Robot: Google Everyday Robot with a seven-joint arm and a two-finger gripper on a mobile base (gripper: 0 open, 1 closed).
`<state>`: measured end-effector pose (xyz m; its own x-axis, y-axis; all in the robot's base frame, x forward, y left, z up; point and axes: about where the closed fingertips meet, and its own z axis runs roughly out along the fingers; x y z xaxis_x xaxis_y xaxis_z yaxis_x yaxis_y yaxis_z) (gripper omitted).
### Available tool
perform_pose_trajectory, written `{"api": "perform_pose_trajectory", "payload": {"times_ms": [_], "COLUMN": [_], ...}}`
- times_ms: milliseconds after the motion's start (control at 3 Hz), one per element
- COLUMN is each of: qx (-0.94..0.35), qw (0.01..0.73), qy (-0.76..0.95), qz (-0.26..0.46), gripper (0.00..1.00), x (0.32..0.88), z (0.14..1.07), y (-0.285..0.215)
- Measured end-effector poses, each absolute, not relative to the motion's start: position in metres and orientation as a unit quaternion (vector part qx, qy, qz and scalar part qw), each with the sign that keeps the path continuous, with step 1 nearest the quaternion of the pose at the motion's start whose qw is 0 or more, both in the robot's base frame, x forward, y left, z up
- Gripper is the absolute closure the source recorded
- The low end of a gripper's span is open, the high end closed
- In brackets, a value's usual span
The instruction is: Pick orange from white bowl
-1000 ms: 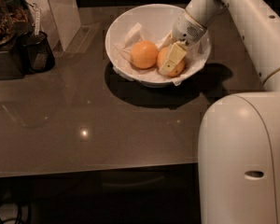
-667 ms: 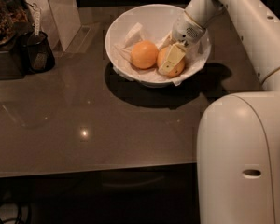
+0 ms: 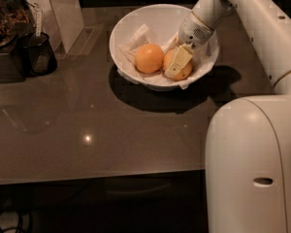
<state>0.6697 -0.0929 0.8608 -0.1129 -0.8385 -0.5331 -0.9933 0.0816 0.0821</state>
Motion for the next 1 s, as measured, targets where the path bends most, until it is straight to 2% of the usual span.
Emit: {"api": "perform_pose_trajectory", "payload": {"times_ms": [667, 1000], "qx": [-0.639, -0.639], "qw": [0.225, 0.272], "qy": [0.708, 0.684], "qz": [0.2, 0.223], "gripper": [1.0, 1.0], "x": [0.661, 0.65], "z": [0.906, 0.936], "y": [-0.104, -0.109]}}
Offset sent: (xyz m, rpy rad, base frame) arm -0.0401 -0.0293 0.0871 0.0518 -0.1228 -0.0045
